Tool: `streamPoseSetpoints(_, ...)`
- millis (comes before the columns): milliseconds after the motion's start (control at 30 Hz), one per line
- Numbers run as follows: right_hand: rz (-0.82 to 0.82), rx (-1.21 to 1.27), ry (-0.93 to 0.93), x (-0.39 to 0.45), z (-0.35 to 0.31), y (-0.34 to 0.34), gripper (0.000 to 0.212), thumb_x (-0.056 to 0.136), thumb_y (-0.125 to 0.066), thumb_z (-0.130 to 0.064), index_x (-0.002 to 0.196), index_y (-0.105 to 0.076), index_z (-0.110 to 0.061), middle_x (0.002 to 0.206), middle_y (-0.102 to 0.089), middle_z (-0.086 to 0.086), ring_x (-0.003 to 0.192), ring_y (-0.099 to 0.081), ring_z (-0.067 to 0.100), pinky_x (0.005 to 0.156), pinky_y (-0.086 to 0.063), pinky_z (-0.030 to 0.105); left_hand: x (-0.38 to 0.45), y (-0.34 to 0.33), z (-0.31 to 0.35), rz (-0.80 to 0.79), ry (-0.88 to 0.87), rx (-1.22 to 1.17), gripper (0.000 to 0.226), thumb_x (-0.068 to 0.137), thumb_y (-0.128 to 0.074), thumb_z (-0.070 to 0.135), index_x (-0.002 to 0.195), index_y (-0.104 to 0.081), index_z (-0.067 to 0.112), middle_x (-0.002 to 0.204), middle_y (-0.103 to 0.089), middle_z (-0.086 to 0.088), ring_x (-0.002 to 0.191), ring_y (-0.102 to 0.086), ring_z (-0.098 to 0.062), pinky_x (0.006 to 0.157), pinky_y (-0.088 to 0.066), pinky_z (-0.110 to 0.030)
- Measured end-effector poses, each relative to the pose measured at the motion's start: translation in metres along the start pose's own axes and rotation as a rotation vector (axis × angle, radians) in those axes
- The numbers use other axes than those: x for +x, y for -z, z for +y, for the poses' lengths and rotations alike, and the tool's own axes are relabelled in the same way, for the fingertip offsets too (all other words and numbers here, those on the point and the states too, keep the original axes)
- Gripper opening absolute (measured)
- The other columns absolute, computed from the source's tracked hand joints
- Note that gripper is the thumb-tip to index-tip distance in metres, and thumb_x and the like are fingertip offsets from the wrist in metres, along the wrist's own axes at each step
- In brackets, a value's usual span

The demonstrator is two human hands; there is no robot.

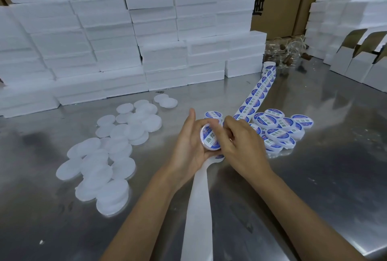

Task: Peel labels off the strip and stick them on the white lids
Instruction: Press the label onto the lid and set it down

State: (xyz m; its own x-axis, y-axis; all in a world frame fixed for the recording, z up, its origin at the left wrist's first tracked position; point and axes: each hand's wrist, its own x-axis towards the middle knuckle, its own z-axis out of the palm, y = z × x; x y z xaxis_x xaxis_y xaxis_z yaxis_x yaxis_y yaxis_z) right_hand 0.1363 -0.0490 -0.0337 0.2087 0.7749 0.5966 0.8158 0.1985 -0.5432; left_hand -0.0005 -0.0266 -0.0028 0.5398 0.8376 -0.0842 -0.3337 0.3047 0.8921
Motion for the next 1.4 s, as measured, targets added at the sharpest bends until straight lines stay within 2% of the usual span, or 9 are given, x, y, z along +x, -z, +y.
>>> streamPoseSetpoints(167,0.022,-0.078,0.011,-0.001,-0.003,-0.002,0.047,0.093,-0.044,-0.06,0.069,-0.04,-0.02,0.063,-0.047,-0.007,0.065,-0.044,0.014,0.054,-0.038,0.034,-0.003,-0.004,0.004,-0.031,-0.005,0.031,0.064,0.086,-0.037,0.062,0.103,-0.072,0.011,0.114,-0.073,-0.014,0.105,-0.071,-0.025,0.09,-0.057,-0.039)
streamPoseSetpoints(367,-0.032,0.11,-0.001,-0.001,0.004,0.0,0.03,0.102,-0.039,-0.042,0.073,-0.033,-0.034,0.068,-0.046,-0.009,0.071,-0.045,0.013,0.061,-0.036,0.033,-0.003,-0.009,0.004,0.078,-0.033,0.073,0.066,0.103,-0.029,0.046,0.136,-0.051,-0.007,0.126,-0.065,-0.023,0.109,-0.064,-0.031,0.091,-0.054,-0.045)
streamPoseSetpoints(500,-0.069,0.057,0.058,-0.005,0.0,0.004,0.046,0.084,-0.053,-0.068,0.078,-0.036,-0.026,0.074,-0.048,-0.009,0.076,-0.046,0.01,0.058,-0.041,0.029,-0.004,-0.003,0.009,0.105,-0.074,-0.013,0.057,0.102,-0.033,0.049,0.122,-0.057,0.002,0.106,-0.068,-0.019,0.089,-0.07,-0.03,0.082,-0.059,-0.039)
streamPoseSetpoints(733,-0.106,0.146,0.123,-0.005,0.003,0.005,0.02,0.1,-0.049,-0.032,0.085,-0.043,-0.021,0.076,-0.054,-0.007,0.074,-0.051,0.013,0.062,-0.047,0.043,-0.005,-0.001,0.008,0.093,-0.063,0.015,0.046,0.107,-0.03,0.035,0.102,-0.063,0.003,0.09,-0.071,-0.014,0.076,-0.07,-0.023,0.06,-0.058,-0.031)
streamPoseSetpoints(867,-0.112,0.096,0.095,-0.006,-0.001,0.006,0.032,0.096,-0.046,-0.054,0.084,-0.042,-0.025,0.077,-0.056,-0.007,0.076,-0.052,0.012,0.062,-0.047,0.04,-0.003,-0.005,0.007,0.153,-0.083,0.119,0.034,0.106,-0.033,0.021,0.101,-0.062,0.004,0.083,-0.071,-0.014,0.066,-0.07,-0.019,0.056,-0.056,-0.027)
streamPoseSetpoints(967,-0.09,0.019,0.107,-0.007,-0.007,0.006,0.052,0.074,-0.053,-0.074,0.092,-0.046,-0.026,0.083,-0.055,-0.013,0.08,-0.052,0.009,0.064,-0.046,0.034,-0.003,-0.004,0.002,0.247,-0.137,0.317,0.025,0.107,-0.036,0.015,0.112,-0.058,0.005,0.1,-0.07,-0.021,0.074,-0.071,-0.026,0.068,-0.061,-0.034)
streamPoseSetpoints(1100,-0.03,0.04,0.143,-0.008,-0.008,0.005,0.055,0.075,-0.06,-0.063,0.111,-0.055,-0.022,0.094,-0.049,-0.018,0.09,-0.051,0.006,0.072,-0.044,0.025,-0.003,-0.001,0.0,0.276,-0.158,0.415,0.024,0.107,-0.041,0.016,0.121,-0.06,0.008,0.113,-0.071,-0.02,0.088,-0.074,-0.031,0.085,-0.061,-0.041)
streamPoseSetpoints(1233,0.084,0.106,-0.01,-0.003,0.006,0.007,0.051,0.075,-0.073,-0.05,0.114,-0.058,-0.02,0.103,-0.056,-0.011,0.097,-0.051,0.008,0.082,-0.044,0.027,-0.001,0.0,0.001,0.302,-0.172,0.371,0.019,0.105,-0.046,0.015,0.118,-0.06,0.017,0.103,-0.075,-0.015,0.083,-0.074,-0.026,0.071,-0.06,-0.027)
streamPoseSetpoints(1400,0.281,-0.29,-0.471,0.01,0.053,0.035,0.047,0.076,-0.072,-0.039,0.114,-0.063,-0.013,0.12,-0.056,0.011,0.117,-0.043,0.033,0.094,-0.034,0.045,0.003,0.016,0.002,0.507,-0.241,0.44,0.024,0.1,-0.043,0.008,0.114,-0.059,0.02,0.089,-0.075,-0.005,0.071,-0.069,-0.018,0.07,-0.056,-0.03)
